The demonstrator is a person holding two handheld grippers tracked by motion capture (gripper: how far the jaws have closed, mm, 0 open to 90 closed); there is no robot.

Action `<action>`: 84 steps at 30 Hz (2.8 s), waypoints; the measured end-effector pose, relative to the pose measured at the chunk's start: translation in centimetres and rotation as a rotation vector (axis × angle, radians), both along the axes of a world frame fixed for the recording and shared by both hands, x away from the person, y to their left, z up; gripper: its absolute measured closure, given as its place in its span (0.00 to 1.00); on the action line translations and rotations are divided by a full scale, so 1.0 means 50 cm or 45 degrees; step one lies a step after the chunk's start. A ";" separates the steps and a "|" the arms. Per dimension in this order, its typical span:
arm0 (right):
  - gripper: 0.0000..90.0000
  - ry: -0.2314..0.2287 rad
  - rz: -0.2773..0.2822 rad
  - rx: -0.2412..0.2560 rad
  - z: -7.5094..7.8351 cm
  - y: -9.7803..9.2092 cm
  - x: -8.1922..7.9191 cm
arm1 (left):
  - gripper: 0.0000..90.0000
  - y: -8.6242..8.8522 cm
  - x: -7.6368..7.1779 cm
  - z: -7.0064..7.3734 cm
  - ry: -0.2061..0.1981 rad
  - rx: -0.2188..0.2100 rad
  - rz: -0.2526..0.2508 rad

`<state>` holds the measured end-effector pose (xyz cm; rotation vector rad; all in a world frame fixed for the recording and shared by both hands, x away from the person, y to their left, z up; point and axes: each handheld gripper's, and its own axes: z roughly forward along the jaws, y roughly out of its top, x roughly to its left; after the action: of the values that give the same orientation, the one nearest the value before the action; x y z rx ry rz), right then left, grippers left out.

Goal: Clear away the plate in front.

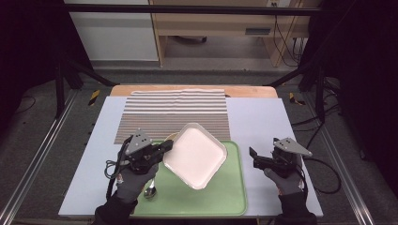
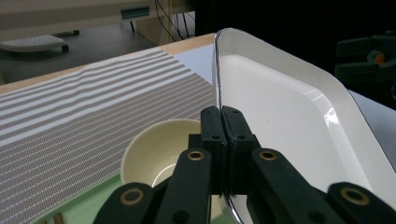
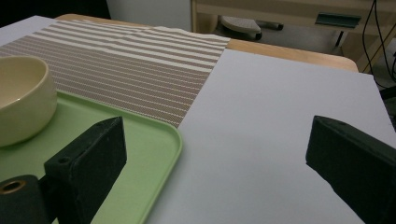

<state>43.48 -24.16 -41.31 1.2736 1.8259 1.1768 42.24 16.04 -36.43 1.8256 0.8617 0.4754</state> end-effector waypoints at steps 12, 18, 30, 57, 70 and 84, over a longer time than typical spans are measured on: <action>0.06 -0.012 0.003 -0.001 0.004 0.000 -0.003 | 0.98 -0.033 -0.022 -0.044 0.081 0.035 -0.042; 0.06 -0.019 0.006 0.005 0.007 0.001 -0.005 | 0.98 -0.049 -0.029 -0.069 0.121 0.067 -0.061; 0.06 -0.018 0.014 0.001 0.006 0.004 -0.005 | 0.98 -0.077 -0.034 -0.109 0.169 0.122 -0.094; 0.06 -0.011 0.016 -0.001 0.004 0.007 -0.004 | 0.96 -0.093 -0.008 -0.180 0.257 0.233 -0.092; 0.06 -0.004 0.019 0.000 0.002 0.007 -0.003 | 0.93 -0.096 0.000 -0.206 0.286 0.297 -0.107; 0.06 0.007 0.017 0.012 -0.002 0.004 -0.001 | 0.72 -0.070 -0.031 -0.123 0.151 0.160 -0.186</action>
<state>43.43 -23.94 -41.41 1.2729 1.8378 1.1918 40.71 12.56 -42.57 2.0330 0.7858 0.3377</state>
